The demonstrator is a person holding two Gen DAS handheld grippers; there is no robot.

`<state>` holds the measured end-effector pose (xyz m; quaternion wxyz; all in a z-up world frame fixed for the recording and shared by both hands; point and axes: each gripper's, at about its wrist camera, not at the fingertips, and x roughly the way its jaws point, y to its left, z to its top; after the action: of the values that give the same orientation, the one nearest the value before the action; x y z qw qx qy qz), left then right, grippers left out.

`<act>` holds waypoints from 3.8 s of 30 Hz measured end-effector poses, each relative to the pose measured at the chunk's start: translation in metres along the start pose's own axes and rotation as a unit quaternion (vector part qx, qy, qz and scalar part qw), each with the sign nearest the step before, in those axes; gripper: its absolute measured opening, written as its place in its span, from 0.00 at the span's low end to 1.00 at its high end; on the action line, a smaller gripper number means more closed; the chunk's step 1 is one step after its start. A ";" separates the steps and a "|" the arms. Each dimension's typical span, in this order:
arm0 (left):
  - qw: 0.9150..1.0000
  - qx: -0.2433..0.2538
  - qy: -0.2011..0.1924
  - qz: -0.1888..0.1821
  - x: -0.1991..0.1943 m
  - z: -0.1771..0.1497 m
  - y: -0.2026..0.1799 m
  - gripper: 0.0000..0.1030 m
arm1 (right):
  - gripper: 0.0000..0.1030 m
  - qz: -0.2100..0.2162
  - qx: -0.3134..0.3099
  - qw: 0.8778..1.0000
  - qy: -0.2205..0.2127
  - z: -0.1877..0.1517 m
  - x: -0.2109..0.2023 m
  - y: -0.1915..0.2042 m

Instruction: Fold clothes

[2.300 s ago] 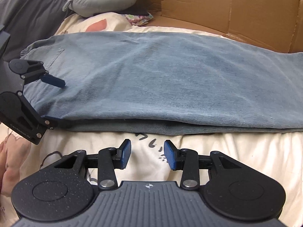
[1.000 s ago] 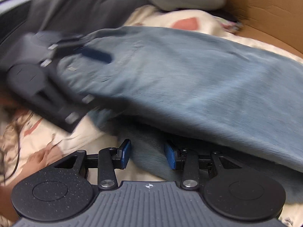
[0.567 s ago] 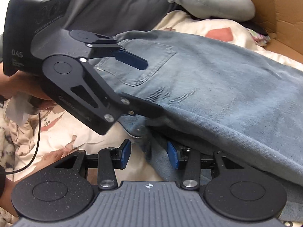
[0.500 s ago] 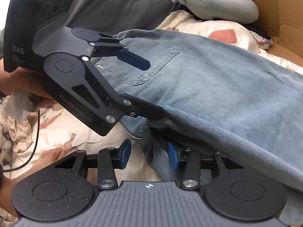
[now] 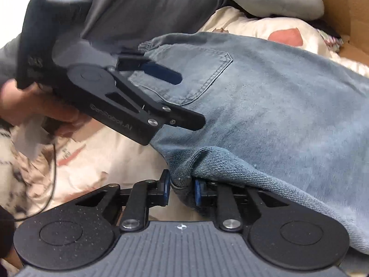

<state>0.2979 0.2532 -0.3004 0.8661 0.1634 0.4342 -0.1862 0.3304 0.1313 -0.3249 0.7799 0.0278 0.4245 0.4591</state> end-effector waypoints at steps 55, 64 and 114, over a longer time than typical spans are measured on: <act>0.996 0.020 0.065 -0.065 0.025 0.006 -0.055 0.90 | 0.30 -0.321 0.378 0.837 -0.232 -0.144 -0.304 -0.239; 0.995 -0.002 0.073 -0.064 0.034 0.009 -0.053 0.90 | 0.30 -0.359 0.423 0.789 -0.264 -0.170 -0.328 -0.274; 0.993 0.022 0.088 -0.075 0.035 -0.002 -0.058 0.91 | 0.29 -0.291 0.568 0.650 -0.414 -0.210 -0.339 -0.348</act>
<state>0.2890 0.1972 -0.3373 0.8042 0.1652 0.5158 -0.2447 0.3530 -0.3926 -0.3936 0.8000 0.5272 0.2218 -0.1811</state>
